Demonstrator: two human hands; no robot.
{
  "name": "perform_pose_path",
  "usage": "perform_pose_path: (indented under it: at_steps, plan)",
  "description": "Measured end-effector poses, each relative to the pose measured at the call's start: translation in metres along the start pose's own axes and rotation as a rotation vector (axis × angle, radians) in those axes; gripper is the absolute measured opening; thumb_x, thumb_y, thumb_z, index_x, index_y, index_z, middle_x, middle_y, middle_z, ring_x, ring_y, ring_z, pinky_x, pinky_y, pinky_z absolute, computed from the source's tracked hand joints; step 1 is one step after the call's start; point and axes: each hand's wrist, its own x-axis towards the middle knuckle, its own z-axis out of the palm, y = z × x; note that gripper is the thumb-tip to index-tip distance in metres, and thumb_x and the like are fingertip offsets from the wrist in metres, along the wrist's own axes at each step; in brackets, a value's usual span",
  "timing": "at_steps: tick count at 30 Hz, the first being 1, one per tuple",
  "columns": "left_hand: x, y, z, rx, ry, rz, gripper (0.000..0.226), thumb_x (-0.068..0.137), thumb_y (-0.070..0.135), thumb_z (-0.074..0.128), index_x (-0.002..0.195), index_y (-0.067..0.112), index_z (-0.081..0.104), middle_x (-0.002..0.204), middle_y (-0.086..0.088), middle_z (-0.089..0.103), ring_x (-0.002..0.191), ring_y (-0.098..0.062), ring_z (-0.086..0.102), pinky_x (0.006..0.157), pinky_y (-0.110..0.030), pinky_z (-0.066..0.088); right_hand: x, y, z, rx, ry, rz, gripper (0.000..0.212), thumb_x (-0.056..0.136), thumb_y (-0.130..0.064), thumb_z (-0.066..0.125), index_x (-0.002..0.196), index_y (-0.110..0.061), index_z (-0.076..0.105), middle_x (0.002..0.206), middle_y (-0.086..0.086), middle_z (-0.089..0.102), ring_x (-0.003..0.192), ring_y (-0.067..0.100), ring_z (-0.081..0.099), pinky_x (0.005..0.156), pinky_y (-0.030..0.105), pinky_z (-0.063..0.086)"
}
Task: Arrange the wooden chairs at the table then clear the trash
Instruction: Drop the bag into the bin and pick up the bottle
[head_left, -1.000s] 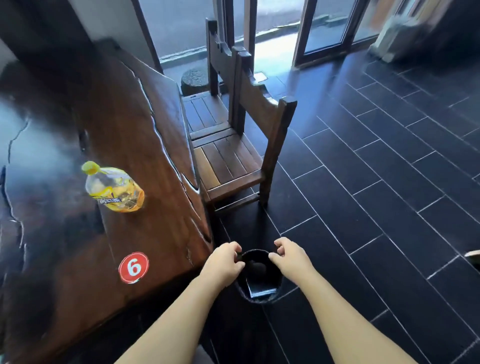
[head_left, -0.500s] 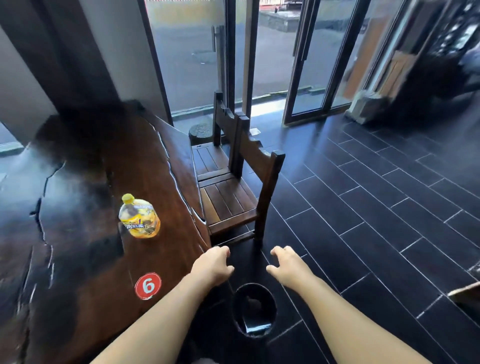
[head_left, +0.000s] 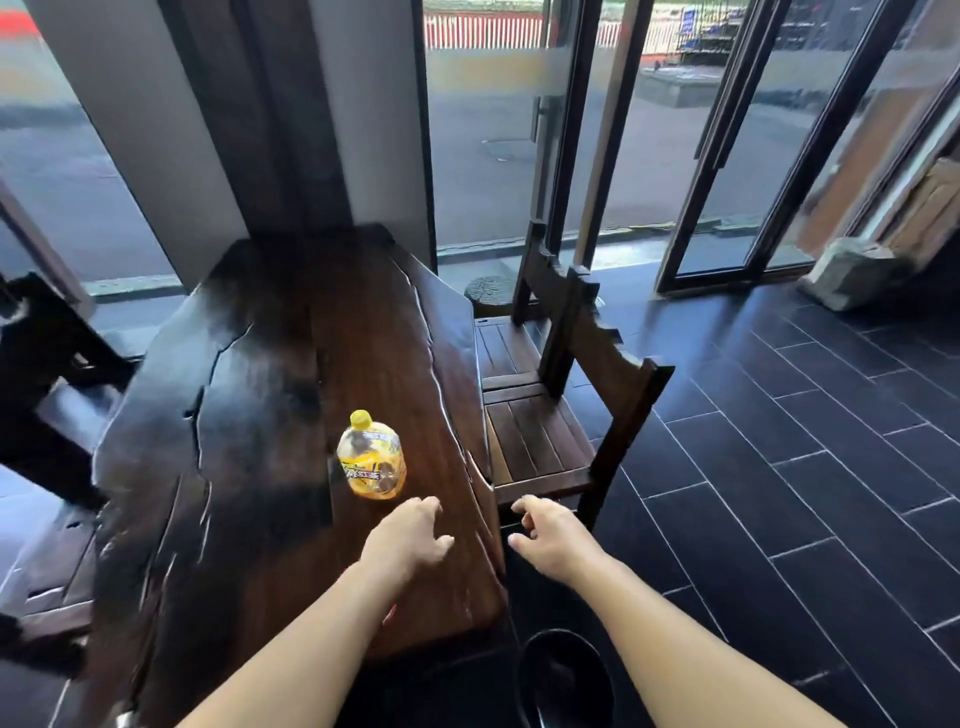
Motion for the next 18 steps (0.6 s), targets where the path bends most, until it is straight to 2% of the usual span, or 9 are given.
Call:
perform_pose_path:
  at_steps: [3, 8, 12, 15, 18]
  plan:
    - [0.015, -0.04, -0.02, -0.026, 0.019, -0.042, 0.048, 0.086, 0.046, 0.062, 0.125, 0.02, 0.055, 0.125, -0.002, 0.06, 0.117, -0.023, 0.058, 0.095, -0.039, 0.049, 0.035, -0.031, 0.013, -0.008, -0.018, -0.012, 0.047, 0.09, -0.034, 0.064, 0.133, -0.018, 0.054, 0.117, 0.001, 0.058, 0.091, 0.009, 0.05, 0.086, 0.023, 0.042]
    - [0.039, -0.104, -0.048, -0.074, 0.049, -0.087, 0.045, 0.086, 0.046, 0.063, 0.122, 0.02, 0.058, 0.122, 0.0, 0.061, 0.114, -0.021, 0.059, 0.092, -0.037, 0.051, 0.091, -0.081, 0.036, 0.007, -0.046, -0.018, 0.05, 0.089, -0.035, 0.066, 0.134, -0.019, 0.054, 0.109, -0.004, 0.054, 0.09, 0.01, 0.05, 0.091, 0.026, 0.045]
    - [0.059, -0.143, -0.065, -0.152, 0.077, -0.11, 0.044, 0.085, 0.048, 0.065, 0.119, 0.021, 0.058, 0.115, 0.002, 0.061, 0.111, -0.019, 0.06, 0.092, -0.035, 0.049, 0.13, -0.107, 0.048, 0.057, -0.016, 0.011, 0.054, 0.088, -0.036, 0.069, 0.136, -0.018, 0.053, 0.112, 0.0, 0.053, 0.088, 0.011, 0.053, 0.084, 0.021, 0.042]
    - [0.075, -0.164, -0.072, -0.19, 0.09, -0.114, 0.051, 0.084, 0.051, 0.067, 0.124, 0.021, 0.054, 0.115, 0.002, 0.058, 0.11, -0.019, 0.059, 0.092, -0.036, 0.049, 0.154, -0.117, 0.056, 0.106, -0.002, 0.049, 0.059, 0.086, -0.039, 0.072, 0.137, -0.018, 0.051, 0.114, 0.001, 0.053, 0.089, 0.012, 0.055, 0.083, 0.022, 0.042]
    - [0.093, -0.182, -0.073, -0.261, 0.065, -0.104, 0.064, 0.084, 0.053, 0.069, 0.135, 0.022, 0.046, 0.123, 0.001, 0.054, 0.109, -0.02, 0.06, 0.094, -0.036, 0.049, 0.173, -0.126, 0.065, 0.147, 0.007, 0.079, 0.069, 0.083, -0.046, 0.075, 0.141, -0.02, 0.047, 0.121, 0.003, 0.054, 0.094, 0.011, 0.056, 0.087, 0.028, 0.049]
